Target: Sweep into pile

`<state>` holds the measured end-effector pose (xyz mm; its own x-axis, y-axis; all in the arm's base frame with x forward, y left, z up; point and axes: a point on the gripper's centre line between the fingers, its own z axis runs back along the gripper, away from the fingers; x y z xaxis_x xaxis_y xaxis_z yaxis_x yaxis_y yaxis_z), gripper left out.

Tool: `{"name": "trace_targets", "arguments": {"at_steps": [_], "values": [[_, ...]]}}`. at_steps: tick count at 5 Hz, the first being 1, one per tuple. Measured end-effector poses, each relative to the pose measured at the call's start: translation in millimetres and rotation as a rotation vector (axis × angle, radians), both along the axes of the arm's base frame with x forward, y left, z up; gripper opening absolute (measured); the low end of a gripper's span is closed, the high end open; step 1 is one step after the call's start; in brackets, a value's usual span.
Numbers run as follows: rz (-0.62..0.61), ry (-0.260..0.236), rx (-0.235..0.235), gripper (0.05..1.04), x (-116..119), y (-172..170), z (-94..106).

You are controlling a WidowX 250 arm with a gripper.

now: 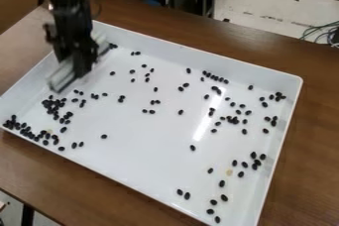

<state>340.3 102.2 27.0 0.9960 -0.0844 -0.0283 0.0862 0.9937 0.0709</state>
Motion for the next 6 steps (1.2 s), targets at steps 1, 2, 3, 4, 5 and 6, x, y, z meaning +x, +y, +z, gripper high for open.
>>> {"name": "trace_targets", "arguments": {"at_steps": [1,2,3,4,5,6], "values": [[0.037,-0.015,-0.019,0.364,-0.8,-47.3,22.4],[0.085,0.008,-0.019,0.364,-6.9,-97.1,23.1],[0.079,0.055,-0.074,0.364,-22.6,-144.8,13.2],[0.1,0.073,-0.101,0.364,-39.7,-194.0,6.4],[0.103,0.064,-0.099,0.364,-47.3,-237.1,12.7],[0.058,0.071,-0.101,0.364,-55.5,-290.6,8.6]]}}
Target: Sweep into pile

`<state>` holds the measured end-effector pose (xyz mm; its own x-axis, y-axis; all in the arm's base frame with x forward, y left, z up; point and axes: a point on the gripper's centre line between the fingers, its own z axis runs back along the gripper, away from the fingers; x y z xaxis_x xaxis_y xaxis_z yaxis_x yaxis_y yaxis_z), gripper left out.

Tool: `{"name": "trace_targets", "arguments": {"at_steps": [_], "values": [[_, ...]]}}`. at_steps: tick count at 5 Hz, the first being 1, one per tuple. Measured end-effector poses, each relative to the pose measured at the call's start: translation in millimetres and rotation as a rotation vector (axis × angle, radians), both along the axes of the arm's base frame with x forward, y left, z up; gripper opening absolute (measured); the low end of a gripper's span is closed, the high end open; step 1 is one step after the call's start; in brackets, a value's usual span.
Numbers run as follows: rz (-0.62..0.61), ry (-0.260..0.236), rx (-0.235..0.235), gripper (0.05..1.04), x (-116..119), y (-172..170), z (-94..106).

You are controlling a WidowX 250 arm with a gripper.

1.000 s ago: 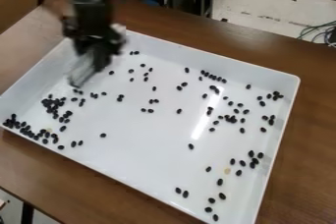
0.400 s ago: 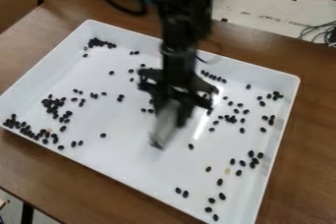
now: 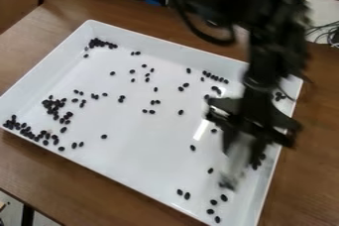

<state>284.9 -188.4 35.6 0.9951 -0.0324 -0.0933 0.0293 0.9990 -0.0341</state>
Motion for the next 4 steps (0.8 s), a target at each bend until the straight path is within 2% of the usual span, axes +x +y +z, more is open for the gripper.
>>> {"name": "trace_targets", "arguments": {"at_steps": [1,2,3,4], "values": [[0.027,0.031,-0.016,0.364,1.2,-26.5,-2.4],[0.09,0.047,-0.028,0.364,4.2,-26.1,-7.4],[0.113,-0.005,-0.018,0.364,7.5,-18.5,-7.2],[0.11,-0.053,-0.026,0.364,5.0,-5.1,4.2]]}}
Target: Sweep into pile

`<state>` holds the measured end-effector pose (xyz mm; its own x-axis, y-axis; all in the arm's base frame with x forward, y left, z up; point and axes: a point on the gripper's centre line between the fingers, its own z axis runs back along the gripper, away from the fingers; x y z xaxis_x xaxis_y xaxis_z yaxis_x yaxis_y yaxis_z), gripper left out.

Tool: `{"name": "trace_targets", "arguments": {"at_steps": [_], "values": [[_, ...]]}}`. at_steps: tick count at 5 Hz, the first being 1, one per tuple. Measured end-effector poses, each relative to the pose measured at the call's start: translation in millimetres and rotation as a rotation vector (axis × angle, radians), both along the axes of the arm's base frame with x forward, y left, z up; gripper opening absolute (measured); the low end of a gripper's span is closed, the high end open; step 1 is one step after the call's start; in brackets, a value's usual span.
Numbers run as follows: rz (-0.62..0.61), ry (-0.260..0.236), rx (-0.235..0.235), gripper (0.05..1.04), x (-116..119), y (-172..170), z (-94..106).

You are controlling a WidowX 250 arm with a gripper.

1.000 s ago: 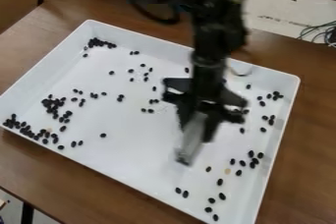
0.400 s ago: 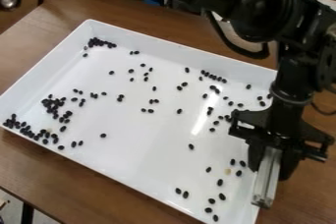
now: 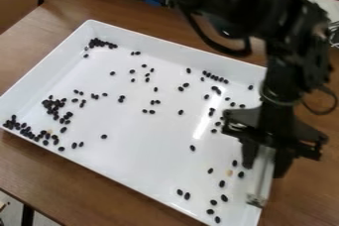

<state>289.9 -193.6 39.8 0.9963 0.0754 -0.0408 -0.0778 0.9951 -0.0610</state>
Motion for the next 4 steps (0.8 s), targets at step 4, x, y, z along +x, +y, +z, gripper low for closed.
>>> {"name": "trace_targets", "arguments": {"at_steps": [4], "values": [[-0.012,0.022,-0.056,0.364,15.9,26.2,-25.1]]}}
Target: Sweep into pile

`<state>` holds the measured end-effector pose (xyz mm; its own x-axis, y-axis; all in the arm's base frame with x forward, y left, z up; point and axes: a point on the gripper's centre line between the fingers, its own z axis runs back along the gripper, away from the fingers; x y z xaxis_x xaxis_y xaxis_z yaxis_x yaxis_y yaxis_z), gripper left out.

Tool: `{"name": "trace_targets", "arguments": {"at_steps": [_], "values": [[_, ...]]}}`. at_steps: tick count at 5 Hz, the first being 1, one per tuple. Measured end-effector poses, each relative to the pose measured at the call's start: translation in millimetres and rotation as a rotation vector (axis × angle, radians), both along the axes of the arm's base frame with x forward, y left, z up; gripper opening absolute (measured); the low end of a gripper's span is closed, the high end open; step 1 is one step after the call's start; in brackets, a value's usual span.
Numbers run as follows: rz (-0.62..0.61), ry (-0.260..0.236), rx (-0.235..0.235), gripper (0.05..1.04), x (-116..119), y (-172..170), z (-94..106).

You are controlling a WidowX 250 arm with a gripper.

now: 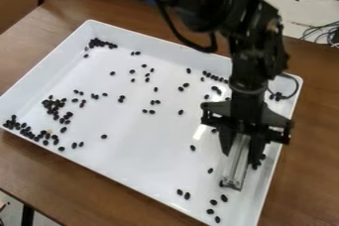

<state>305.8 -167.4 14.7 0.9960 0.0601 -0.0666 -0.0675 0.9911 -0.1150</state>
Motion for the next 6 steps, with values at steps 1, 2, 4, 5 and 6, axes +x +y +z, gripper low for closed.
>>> {"name": "trace_targets", "arguments": {"at_steps": [1,2,4,5,6], "values": [[-0.016,0.013,-0.021,0.364,1.6,-6.2,-13.1],[-0.042,0.021,-0.07,0.364,5.9,-9.2,-13.7],[0.033,0.0,0.079,0.364,35.4,43.8,-22.3],[0.096,0.004,0.184,0.364,33.3,98.4,-22.6],[0.15,0.011,0.24,0.364,26.6,152.1,-21.3]]}}
